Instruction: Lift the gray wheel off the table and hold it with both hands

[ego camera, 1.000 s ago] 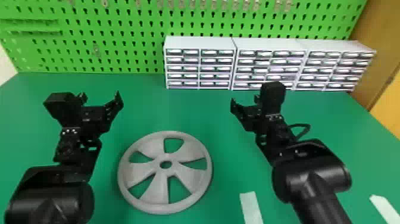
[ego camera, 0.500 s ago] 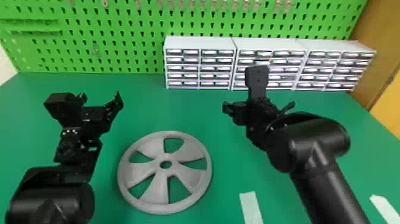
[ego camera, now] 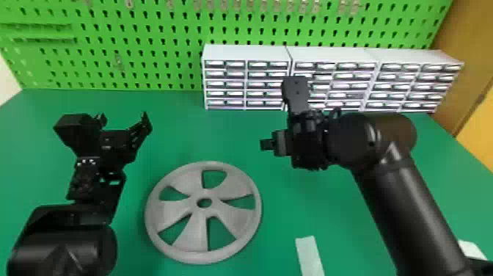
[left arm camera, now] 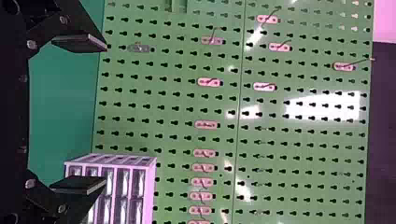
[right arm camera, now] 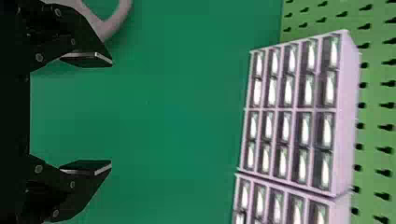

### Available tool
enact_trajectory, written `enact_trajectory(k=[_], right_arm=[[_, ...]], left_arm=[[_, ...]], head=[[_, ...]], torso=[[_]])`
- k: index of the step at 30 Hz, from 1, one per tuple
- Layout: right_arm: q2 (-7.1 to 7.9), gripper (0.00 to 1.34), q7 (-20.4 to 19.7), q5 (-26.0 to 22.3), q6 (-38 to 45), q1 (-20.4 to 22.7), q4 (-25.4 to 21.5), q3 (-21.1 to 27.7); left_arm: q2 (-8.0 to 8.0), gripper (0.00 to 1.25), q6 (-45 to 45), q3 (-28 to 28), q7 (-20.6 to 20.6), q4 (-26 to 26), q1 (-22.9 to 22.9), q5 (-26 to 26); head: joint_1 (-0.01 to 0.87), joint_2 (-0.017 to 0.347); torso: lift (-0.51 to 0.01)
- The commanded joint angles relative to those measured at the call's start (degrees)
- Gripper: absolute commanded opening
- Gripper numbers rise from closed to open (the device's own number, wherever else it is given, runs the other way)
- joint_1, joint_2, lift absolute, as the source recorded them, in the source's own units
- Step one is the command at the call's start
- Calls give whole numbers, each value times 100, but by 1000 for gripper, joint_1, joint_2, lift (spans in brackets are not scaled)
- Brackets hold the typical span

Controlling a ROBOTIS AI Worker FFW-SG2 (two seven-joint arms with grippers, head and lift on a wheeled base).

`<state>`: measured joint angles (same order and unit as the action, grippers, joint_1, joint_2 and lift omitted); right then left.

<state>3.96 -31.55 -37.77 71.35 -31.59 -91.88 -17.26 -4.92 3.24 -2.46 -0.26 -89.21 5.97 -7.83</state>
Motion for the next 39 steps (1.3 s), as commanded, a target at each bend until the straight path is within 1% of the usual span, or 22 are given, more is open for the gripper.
enact_trajectory(k=[1, 3, 7, 9, 12, 15, 24, 34, 39], right_arm=[[-88, 851, -256, -600, 335, -243, 355, -6], [-114, 851, -370, -723, 450, -348, 504, -94], [-158, 851, -458, -943, 476, -418, 724, -182], [-176, 851, -581, -1092, 546, -489, 873, -226], [-176, 851, -695, -1374, 661, -612, 1163, -278], [-167, 851, -739, -1523, 722, -708, 1418, -357], [-202, 853, -739, -1593, 740, -805, 1831, -489], [-202, 853, -739, -1708, 669, -770, 1972, -560], [-211, 853, -739, -1787, 634, -779, 2121, -621]], left_arm=[[-9, 982, 19, -9, 0, 0, 0, 1], [-9, 982, 19, -9, 0, 0, 0, 1], [-9, 983, 27, -18, 0, 0, 0, 1], [-9, 983, 36, -18, 0, 0, 0, 1], [-9, 983, 36, -18, 0, 0, 0, 1], [-9, 983, 36, -18, 0, 0, 0, 1], [-9, 983, 36, -9, 9, 0, 9, 18], [-9, 983, 36, 9, 17, 0, 9, 18], [-9, 983, 36, 26, 35, 0, 18, 18]], head=[[711, 15], [711, 15], [711, 15], [711, 15], [711, 15], [711, 15], [711, 15], [711, 15], [711, 15]], torso=[[-98], [-98], [-98], [-98], [-98], [-98], [-98], [-98], [-98]])
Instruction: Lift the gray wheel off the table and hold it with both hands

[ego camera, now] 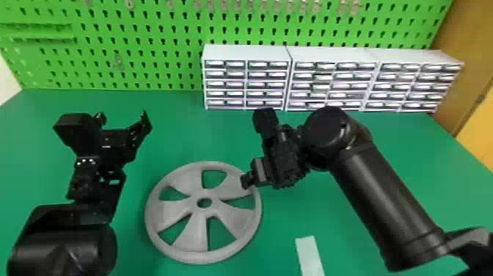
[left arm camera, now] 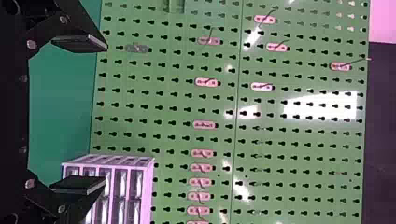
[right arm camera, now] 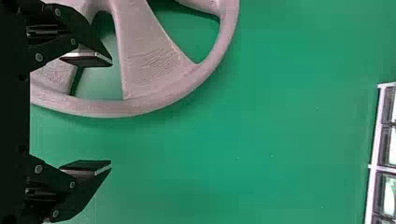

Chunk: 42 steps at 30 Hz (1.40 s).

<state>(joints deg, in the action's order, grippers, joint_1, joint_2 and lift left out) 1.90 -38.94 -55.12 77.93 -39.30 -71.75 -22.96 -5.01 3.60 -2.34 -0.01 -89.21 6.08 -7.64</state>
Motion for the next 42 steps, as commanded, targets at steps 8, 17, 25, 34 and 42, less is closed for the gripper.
enact_trajectory(k=[8, 17, 25, 34, 42], right_arm=[[3, 851, 0, -52, -112, -7, 222, -130], [12, 848, 0, -52, -296, -7, 451, -200], [12, 847, 0, -52, -437, 10, 521, -279], [12, 841, 9, -113, -569, 10, 609, -384], [29, 828, 176, -113, -648, 19, 688, -499]], left_arm=[[0, 983, 0, 24, 9, 0, 7, 0], [0, 983, 0, 41, 18, 0, 25, 0], [0, 983, 0, 59, 36, 0, 34, 0], [0, 983, 0, 76, 45, 0, 42, 0], [0, 983, 0, 76, 53, 0, 51, 0]], head=[[711, 15], [711, 15], [711, 15], [711, 15], [711, 15]], torso=[[-98], [-98], [-98], [-98], [-98]])
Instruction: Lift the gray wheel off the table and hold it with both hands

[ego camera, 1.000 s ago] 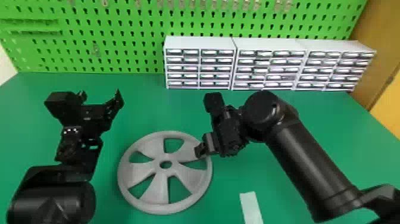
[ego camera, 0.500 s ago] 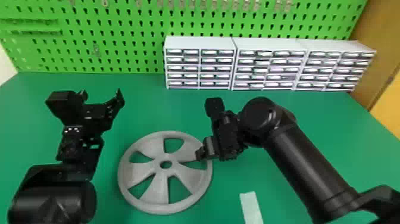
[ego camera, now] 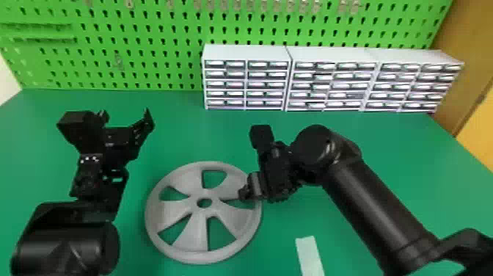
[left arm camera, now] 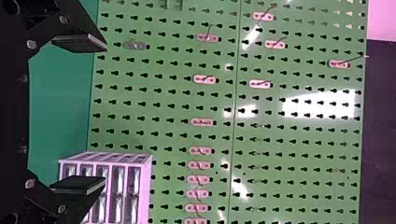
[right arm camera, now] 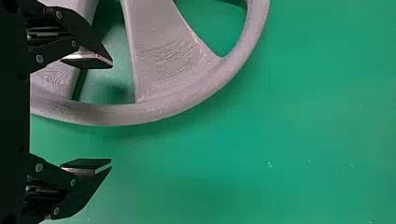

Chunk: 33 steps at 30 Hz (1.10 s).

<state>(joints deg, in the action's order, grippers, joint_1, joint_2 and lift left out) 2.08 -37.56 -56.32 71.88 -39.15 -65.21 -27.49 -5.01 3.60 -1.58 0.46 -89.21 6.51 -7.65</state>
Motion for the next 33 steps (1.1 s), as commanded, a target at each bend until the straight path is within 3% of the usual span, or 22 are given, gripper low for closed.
enact_trajectory(k=[1, 9, 15, 20, 27, 31, 33], right_arm=[[12, 828, 38, 7, -51, 13, 34, -55], [30, 798, 64, 24, -86, 13, 34, -64], [30, 503, 64, 33, -95, 13, 34, -72], [38, 333, 73, 33, -95, 22, 34, -72], [38, 295, 249, 42, -51, 13, 114, -2], [38, 127, 249, 68, -34, -5, 114, -28], [38, 121, 249, 68, -34, -5, 114, -28]], left_arm=[[0, 983, 0, 0, 7, 0, 8, 0], [0, 983, 0, 0, 7, 0, 16, 0], [0, 983, 0, -9, 7, 0, 16, 0], [0, 983, 0, -9, 7, 0, 16, 0], [0, 983, 9, -9, 7, 0, 16, 0], [0, 983, 9, -18, 7, 0, 8, 0], [0, 983, 18, -18, -2, 0, 8, 0]], head=[[711, 15], [711, 15], [711, 15], [711, 15], [711, 15], [711, 15], [711, 15]], torso=[[-98], [-98], [-98], [-98], [-98], [-98], [-98]])
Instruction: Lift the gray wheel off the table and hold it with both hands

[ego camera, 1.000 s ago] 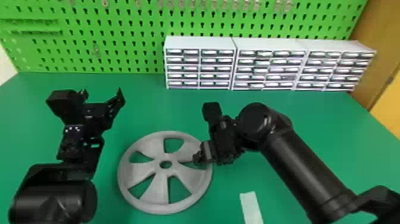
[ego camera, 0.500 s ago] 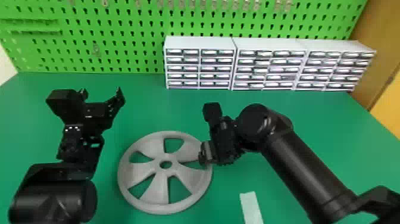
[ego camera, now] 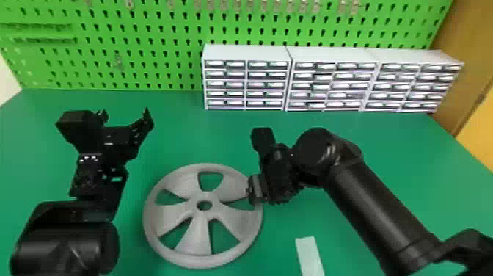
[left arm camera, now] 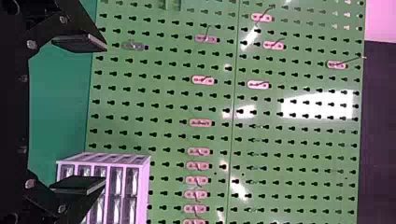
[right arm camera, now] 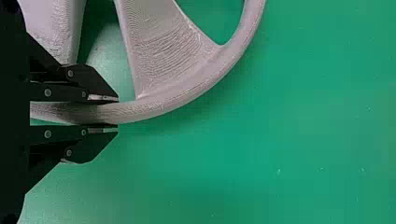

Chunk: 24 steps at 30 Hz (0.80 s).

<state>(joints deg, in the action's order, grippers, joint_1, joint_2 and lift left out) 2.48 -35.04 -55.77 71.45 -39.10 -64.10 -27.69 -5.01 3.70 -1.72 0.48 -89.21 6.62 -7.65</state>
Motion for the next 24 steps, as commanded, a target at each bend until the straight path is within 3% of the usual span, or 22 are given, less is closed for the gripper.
enact_trajectory(k=[1, 24], right_arm=[[-2, 121, -2, 14, 10, -9, 3, -9], [7, 121, 6, 14, -43, 26, -94, 88]], left_arm=[[0, 983, 8, -3, 4, 0, -3, 0], [0, 983, 8, -3, -4, 0, -11, 0]], head=[[711, 15], [711, 15]], torso=[[-98], [-98]])
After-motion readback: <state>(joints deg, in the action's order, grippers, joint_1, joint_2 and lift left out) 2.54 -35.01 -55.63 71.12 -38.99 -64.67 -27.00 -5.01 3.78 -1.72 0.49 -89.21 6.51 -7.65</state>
